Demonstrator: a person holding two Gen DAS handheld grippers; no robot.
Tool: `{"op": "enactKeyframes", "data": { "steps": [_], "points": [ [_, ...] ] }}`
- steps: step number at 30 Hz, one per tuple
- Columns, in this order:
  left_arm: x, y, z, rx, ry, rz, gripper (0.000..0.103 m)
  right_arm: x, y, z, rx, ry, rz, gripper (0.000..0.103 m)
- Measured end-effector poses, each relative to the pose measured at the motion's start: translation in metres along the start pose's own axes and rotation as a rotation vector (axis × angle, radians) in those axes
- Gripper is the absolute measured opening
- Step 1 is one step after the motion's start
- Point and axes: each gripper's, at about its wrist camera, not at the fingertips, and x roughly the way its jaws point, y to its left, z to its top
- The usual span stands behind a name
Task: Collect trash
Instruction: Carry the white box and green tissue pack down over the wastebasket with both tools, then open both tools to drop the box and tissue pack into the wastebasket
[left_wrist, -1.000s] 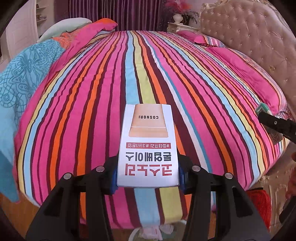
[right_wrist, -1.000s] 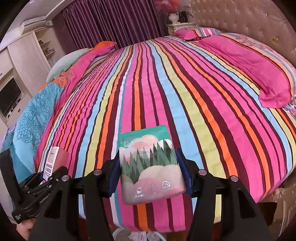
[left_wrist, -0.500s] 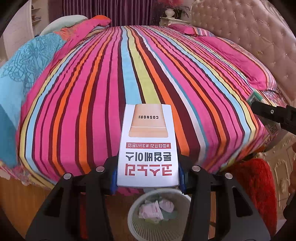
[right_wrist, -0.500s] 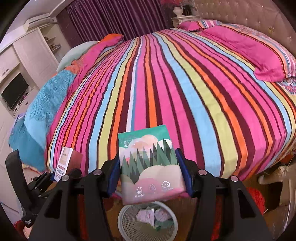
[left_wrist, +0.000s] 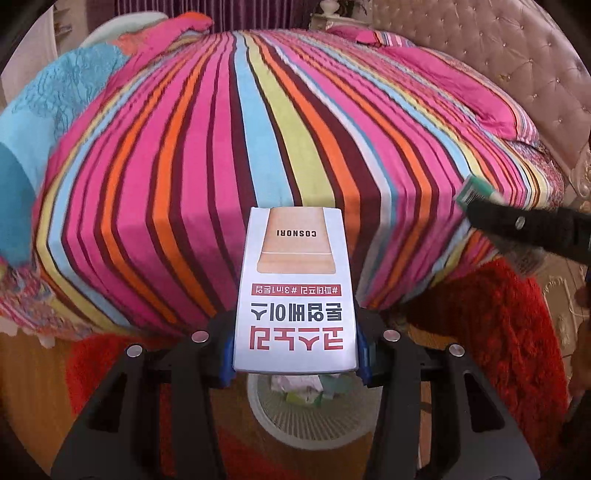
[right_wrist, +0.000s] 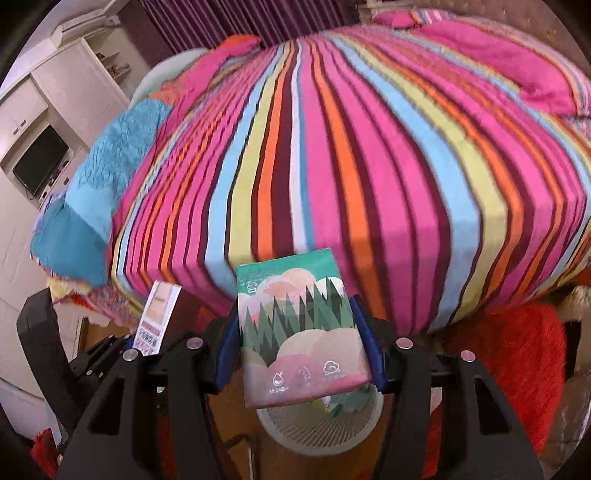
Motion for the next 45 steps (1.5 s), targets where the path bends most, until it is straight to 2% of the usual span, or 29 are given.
{"op": "enactKeyframes", "data": {
  "steps": [6,13,16,27,40,45],
  "points": [
    [0.026,0.000,-0.023,-0.050,0.119,-0.061,0.047,0.026,-0.009,-0.021,0.052,0.115,-0.007,0.053],
    [0.057,0.004,-0.037,-0.088,0.244,-0.077,0.047,0.062,-0.030,-0.041,0.184,0.287,0.016,0.053],
    [0.071,0.006,-0.045,-0.114,0.304,-0.107,0.047,0.077,-0.038,-0.049,0.240,0.356,0.023,0.053],
    [0.117,0.007,-0.063,-0.169,0.500,-0.142,0.047,0.123,-0.059,-0.076,0.426,0.553,0.034,0.053],
    [0.144,0.013,-0.078,-0.203,0.662,-0.121,0.047,0.167,-0.068,-0.094,0.479,0.688,0.002,0.053],
    [0.151,0.011,-0.081,-0.190,0.702,-0.110,0.048,0.175,-0.066,-0.096,0.469,0.706,0.006,0.054]
  ]
}}
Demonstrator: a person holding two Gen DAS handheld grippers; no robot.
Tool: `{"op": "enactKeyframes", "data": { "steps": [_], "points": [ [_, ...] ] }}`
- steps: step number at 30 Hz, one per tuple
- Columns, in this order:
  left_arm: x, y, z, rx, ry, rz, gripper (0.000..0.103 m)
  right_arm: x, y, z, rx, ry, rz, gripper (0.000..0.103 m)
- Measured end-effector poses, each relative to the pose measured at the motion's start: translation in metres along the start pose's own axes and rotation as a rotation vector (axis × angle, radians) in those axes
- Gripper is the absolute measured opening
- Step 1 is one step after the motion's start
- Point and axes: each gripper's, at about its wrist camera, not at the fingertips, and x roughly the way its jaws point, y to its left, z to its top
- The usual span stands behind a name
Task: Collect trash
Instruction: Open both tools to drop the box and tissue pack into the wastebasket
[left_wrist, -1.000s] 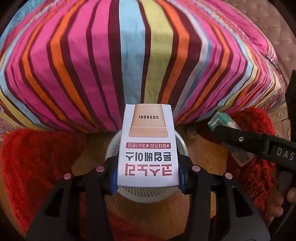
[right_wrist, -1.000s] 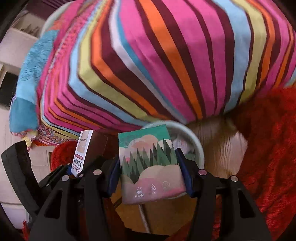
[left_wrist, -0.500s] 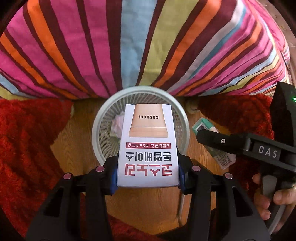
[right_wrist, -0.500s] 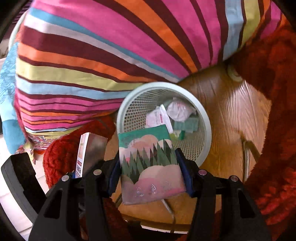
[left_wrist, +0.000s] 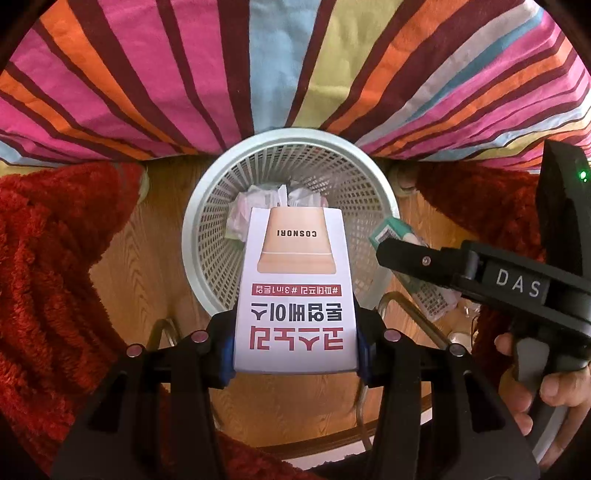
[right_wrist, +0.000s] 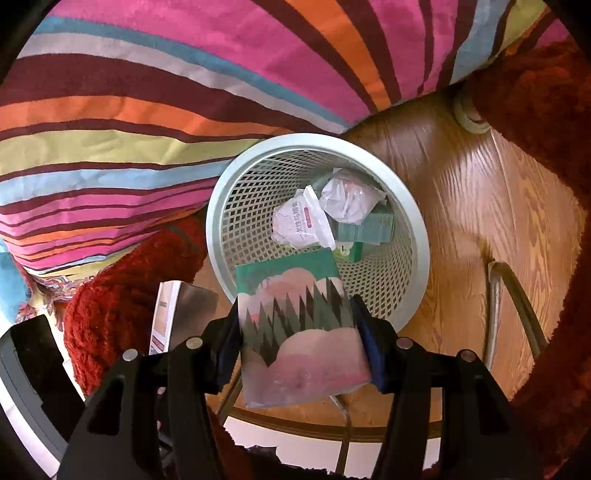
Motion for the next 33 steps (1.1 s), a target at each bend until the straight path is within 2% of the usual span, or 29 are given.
{"op": "enactKeyframes", "data": {
  "steps": [1,4,5,6,8,11,23,33],
  "points": [
    [0.002,-0.001,0.001,0.003,0.006,0.006,0.049,0.002,0.001,0.000,-0.005,0.010,0.003,0.054],
    [0.004,-0.002,0.002,0.007,0.015,0.016,0.071,0.009,0.004,0.001,-0.015,0.033,0.017,0.056],
    [0.004,-0.002,0.002,0.007,0.017,0.017,0.078,0.011,0.005,0.001,-0.016,0.038,0.018,0.064],
    [0.005,-0.002,0.003,0.005,0.021,0.019,0.080,0.011,0.005,0.002,-0.015,0.037,0.018,0.078],
    [0.005,-0.001,0.003,0.001,0.029,0.022,0.080,0.009,0.004,0.004,-0.012,0.018,0.007,0.091],
    [0.008,0.001,0.004,-0.012,0.036,0.022,0.080,0.005,-0.001,0.007,0.003,-0.003,-0.004,0.091],
    [0.007,0.001,0.003,-0.018,0.033,0.030,0.080,0.006,-0.007,0.003,0.039,0.009,-0.011,0.091],
    [-0.001,0.004,0.000,-0.030,0.000,0.031,0.080,-0.003,-0.012,0.000,0.054,-0.010,0.004,0.091]
  ]
}}
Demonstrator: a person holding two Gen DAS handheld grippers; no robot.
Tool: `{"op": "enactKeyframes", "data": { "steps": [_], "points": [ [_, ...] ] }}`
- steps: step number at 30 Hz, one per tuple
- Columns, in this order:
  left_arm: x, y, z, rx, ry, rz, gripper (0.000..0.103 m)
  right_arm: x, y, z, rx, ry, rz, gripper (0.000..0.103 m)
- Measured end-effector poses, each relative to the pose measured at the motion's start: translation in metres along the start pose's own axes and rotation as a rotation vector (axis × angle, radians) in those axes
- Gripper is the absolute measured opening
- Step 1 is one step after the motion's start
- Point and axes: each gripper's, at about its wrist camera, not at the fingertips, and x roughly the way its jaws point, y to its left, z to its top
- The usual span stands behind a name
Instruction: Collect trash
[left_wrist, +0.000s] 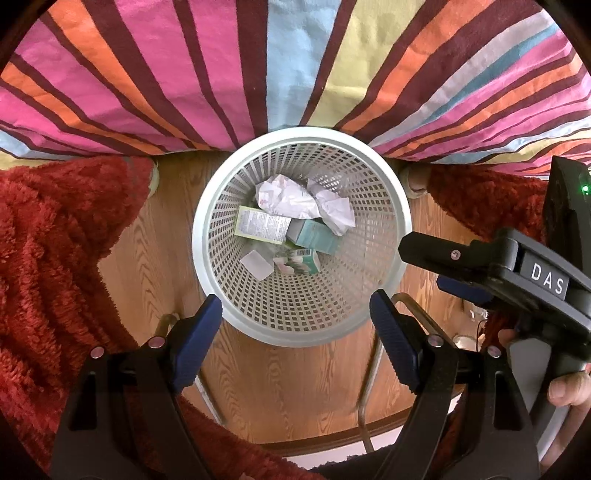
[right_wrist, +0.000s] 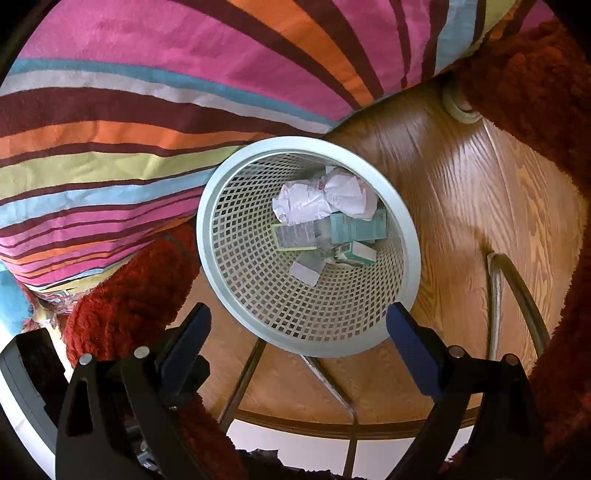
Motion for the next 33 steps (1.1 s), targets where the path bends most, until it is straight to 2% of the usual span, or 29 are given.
{"op": "enactKeyframes", "data": {
  "steps": [15,25,33],
  "points": [
    [-0.028,0.002,-0.011,-0.013,-0.113,0.003,0.080,-0.038,0.008,-0.013,-0.058,-0.108,0.052,0.091],
    [-0.063,0.006,-0.017,-0.033,-0.272,0.003,0.080,-0.075,0.019,-0.024,-0.148,-0.259,0.020,0.091],
    [-0.103,-0.003,-0.024,0.018,-0.452,0.069,0.080,-0.118,0.037,-0.033,-0.245,-0.443,-0.007,0.091]
  ]
}}
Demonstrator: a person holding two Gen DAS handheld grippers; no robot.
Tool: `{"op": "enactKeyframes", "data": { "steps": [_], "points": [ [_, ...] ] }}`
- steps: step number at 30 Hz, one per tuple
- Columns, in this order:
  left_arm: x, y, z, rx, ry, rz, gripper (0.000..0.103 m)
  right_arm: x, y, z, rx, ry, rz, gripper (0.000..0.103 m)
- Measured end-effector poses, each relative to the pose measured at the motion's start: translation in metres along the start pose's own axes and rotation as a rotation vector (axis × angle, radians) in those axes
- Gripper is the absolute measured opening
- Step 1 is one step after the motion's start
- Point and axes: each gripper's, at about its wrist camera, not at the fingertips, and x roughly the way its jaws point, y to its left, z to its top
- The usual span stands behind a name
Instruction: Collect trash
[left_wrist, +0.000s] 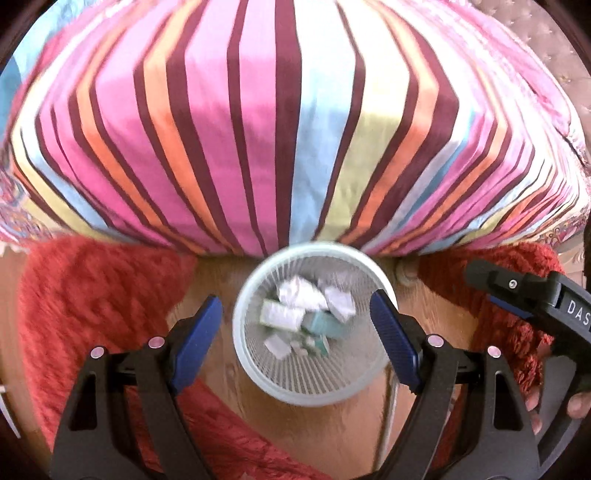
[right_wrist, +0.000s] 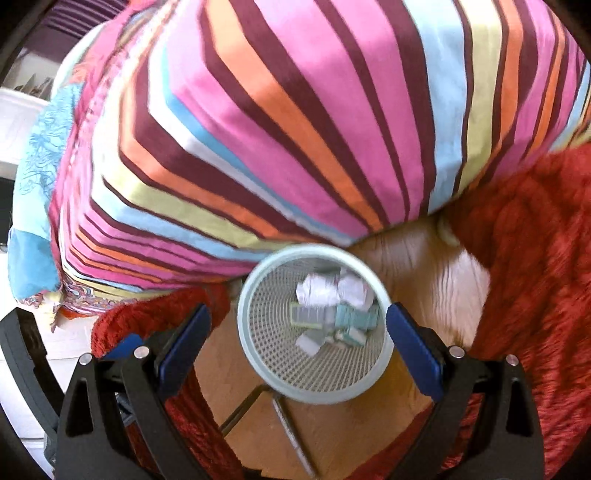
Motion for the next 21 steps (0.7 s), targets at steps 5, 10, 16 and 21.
{"op": "enactKeyframes", "data": {
  "steps": [5,10,16,21],
  "points": [
    [-0.023,-0.001,0.011,0.015,-0.106,0.033,0.080,-0.023,0.011,0.008,-0.072,-0.104,-0.027,0.091],
    [-0.043,0.001,0.021,0.024,-0.186,0.069,0.080,-0.047,0.021,0.014,-0.133,-0.210,-0.051,0.091],
    [-0.063,0.003,0.036,0.020,-0.261,0.096,0.080,-0.067,0.030,0.023,-0.173,-0.312,-0.073,0.091],
    [-0.077,-0.003,0.048,0.050,-0.317,0.124,0.080,-0.078,0.040,0.027,-0.220,-0.375,-0.106,0.091]
  ]
}}
